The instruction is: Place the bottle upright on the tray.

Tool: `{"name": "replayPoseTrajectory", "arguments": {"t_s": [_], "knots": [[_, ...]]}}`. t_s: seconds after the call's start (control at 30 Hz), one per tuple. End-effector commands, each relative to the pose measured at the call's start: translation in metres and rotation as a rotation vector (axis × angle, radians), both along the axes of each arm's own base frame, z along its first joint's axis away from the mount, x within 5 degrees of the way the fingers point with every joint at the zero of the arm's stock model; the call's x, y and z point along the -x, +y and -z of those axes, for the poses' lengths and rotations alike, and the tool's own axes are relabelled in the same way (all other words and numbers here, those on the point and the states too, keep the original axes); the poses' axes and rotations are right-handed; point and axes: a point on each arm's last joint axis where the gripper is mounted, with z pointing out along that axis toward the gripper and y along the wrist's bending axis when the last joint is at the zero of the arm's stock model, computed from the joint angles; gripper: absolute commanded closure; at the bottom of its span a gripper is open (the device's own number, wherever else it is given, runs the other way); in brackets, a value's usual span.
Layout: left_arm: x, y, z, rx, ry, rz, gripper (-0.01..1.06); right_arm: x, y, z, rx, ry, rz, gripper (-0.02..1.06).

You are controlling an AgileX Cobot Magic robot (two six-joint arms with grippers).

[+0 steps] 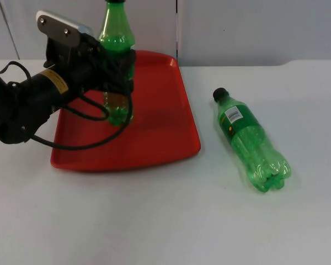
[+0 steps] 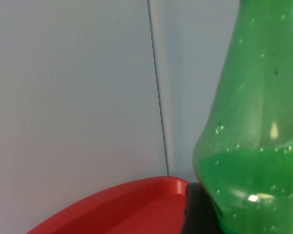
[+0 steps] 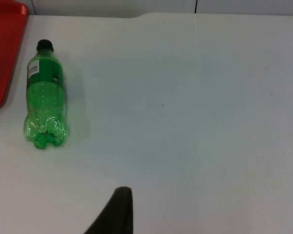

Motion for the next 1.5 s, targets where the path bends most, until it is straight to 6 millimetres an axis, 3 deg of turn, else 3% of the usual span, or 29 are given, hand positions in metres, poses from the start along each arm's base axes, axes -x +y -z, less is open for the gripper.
{"name": "replayPoseTrajectory", "arguments": {"t_s": [0.0, 0.03, 0.17, 0.23, 0.73, 0.83, 1.47], "knots": [[0.0, 0.0, 0.0, 0.002, -0.013, 0.02, 0.47, 0.0, 0.0, 0.0, 0.009, -0.01, -0.007, -0.01], [0.0, 0.0, 0.0, 0.002, -0.013, 0.02, 0.47, 0.0, 0.0, 0.0, 0.009, -0.01, -0.007, -0.01], [0.0, 0.0, 0.0, 0.005, -0.014, 0.018, 0.06, 0.0, 0.0, 0.0, 0.009, -0.01, -0.007, -0.01], [0.0, 0.0, 0.0, 0.007, -0.014, 0.012, 0.0, 0.0, 0.0, 0.0, 0.009, -0.01, -0.007, -0.01], [0.002, 0.001, 0.002, 0.006, -0.003, 0.013, 0.0, 0.0, 0.0, 0.0, 0.009, -0.01, -0.007, -0.01], [0.011, 0.009, 0.008, 0.042, 0.037, -0.076, 0.0, 0.0, 0.0, 0.0, 0.009, -0.01, -0.007, -0.01], [0.068, 0.022, 0.009, -0.037, 0.136, -0.115, 0.0, 0.0, 0.0, 0.0, 0.009, -0.01, -0.007, -0.01]]}}
